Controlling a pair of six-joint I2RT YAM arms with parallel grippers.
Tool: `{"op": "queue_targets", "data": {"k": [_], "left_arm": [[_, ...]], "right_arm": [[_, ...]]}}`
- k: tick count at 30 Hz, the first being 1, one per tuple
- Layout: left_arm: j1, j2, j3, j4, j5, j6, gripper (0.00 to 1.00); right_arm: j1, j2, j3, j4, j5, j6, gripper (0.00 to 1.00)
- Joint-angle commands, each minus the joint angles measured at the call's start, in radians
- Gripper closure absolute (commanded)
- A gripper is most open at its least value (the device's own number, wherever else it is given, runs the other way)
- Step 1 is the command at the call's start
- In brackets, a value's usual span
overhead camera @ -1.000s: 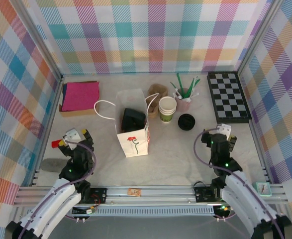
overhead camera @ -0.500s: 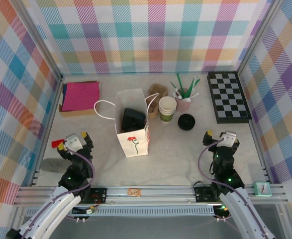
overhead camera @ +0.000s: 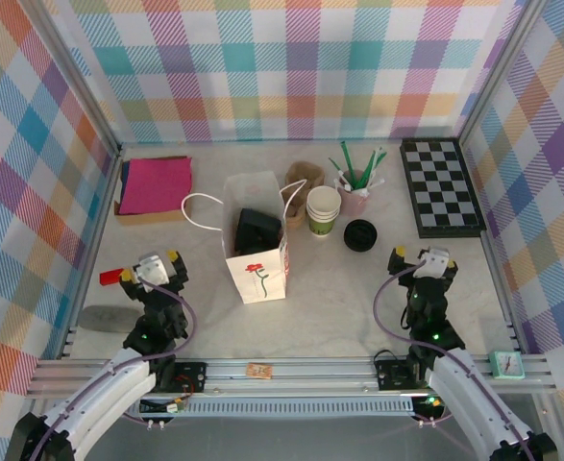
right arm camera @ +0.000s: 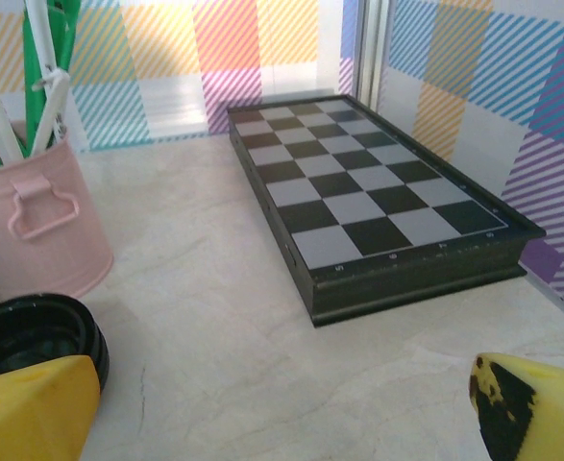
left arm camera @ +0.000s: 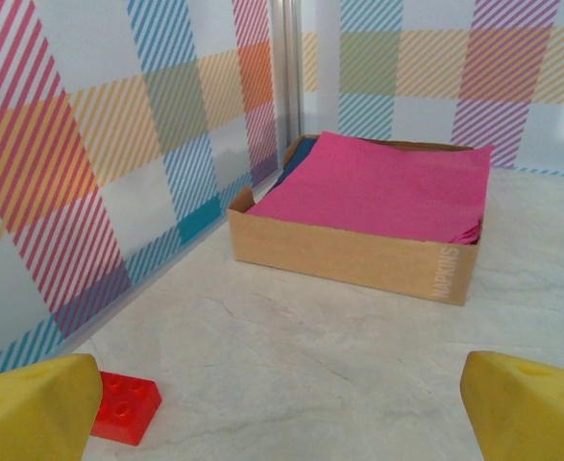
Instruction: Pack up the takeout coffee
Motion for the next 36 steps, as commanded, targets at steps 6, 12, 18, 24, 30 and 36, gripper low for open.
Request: {"op": "queue_targets", "data": {"k": [6,12,18,24,30,36], "left_arm": [[0.079,0.065,-0.003,0.124,0.093,-0.025,0.04],[0.137,0.147,0.007,0.176,0.151,-0.053,0.04],[0.181,0.269,0.02,0.268,0.187,-0.078,0.04],[0.206,0.392,0.035,0.369,0.209,-0.073,0.05],[0.242,0.517,0.046,0.493,0.225,-0.065,0.04],[0.267,0.596,0.054,0.572,0.265,-0.06,0.04]], "right_arm": [[0.005,0.045,-0.023,0.146,0.001,-0.026,0.01],[0.004,0.129,-0.02,0.221,-0.001,-0.03,0.01],[-0.001,0.242,-0.014,0.317,-0.007,-0.032,0.01],[-0.005,0.361,0.008,0.418,-0.024,-0.038,0.01],[-0.011,0.545,0.049,0.545,-0.027,-0.045,0.01],[-0.015,0.74,0.1,0.689,-0.032,-0.069,0.01]]}}
